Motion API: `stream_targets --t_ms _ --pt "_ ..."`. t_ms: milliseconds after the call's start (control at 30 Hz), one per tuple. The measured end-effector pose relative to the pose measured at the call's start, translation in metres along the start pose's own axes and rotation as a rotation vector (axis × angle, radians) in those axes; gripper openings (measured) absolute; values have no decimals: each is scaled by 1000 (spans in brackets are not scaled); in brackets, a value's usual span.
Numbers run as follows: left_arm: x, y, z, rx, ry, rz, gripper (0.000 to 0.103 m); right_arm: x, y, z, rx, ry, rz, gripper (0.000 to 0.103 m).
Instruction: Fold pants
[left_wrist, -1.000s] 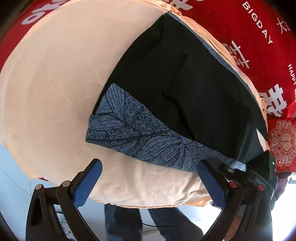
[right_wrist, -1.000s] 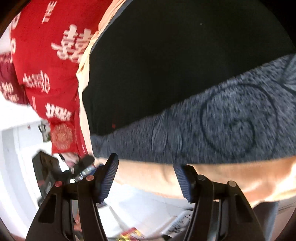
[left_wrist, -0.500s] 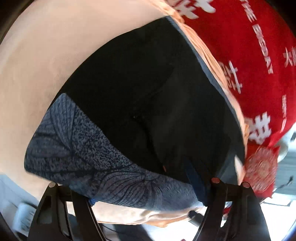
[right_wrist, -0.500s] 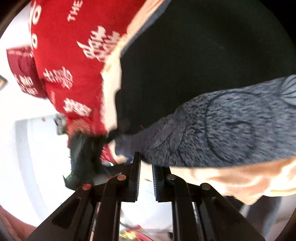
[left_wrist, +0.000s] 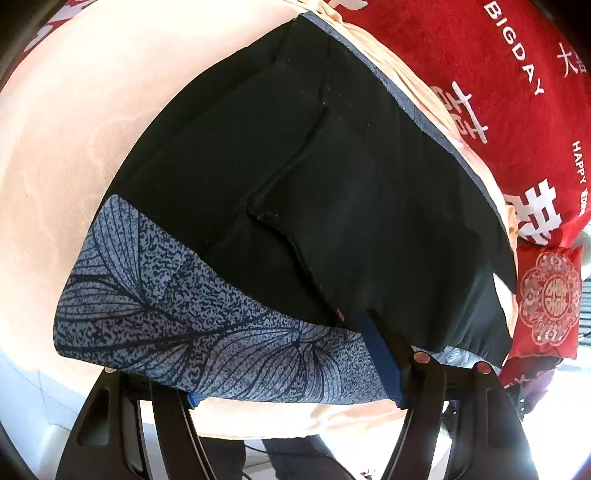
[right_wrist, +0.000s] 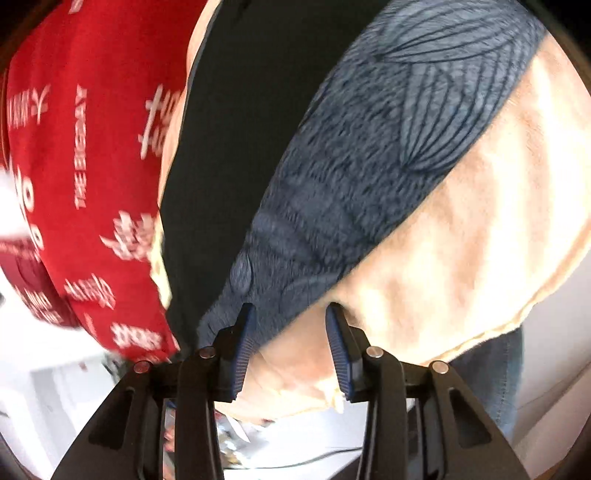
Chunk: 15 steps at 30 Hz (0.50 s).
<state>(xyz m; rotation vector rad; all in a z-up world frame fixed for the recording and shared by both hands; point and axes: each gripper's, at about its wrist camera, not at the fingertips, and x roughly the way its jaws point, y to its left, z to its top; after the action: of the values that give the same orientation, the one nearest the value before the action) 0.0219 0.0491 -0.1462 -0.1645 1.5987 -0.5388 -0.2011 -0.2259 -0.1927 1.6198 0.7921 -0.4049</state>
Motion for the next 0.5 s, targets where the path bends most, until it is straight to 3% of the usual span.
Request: stream_targets --t_ms 100,233,300,333,367,500 --pt "-1 0 -3 8 1 17 72 -10 1 5 17 -53 59 43" --pt "0 -2 -2 13 0 38 72 -14 -8 9 46 -84 62 43" --pt "0 -4 0 3 -14 81 49 -17 -15 10 84 -84 86 40" --pt "-1 -3 1 -4 -19 89 44 -19 -18 12 108 -80 88 33" --pt "-2 -1 2 -17 -21 91 33 -17 -11 12 117 -78 74 12" --pt "-21 0 5 -68 -42 59 24 -21 17 16 38 -52 13 8"
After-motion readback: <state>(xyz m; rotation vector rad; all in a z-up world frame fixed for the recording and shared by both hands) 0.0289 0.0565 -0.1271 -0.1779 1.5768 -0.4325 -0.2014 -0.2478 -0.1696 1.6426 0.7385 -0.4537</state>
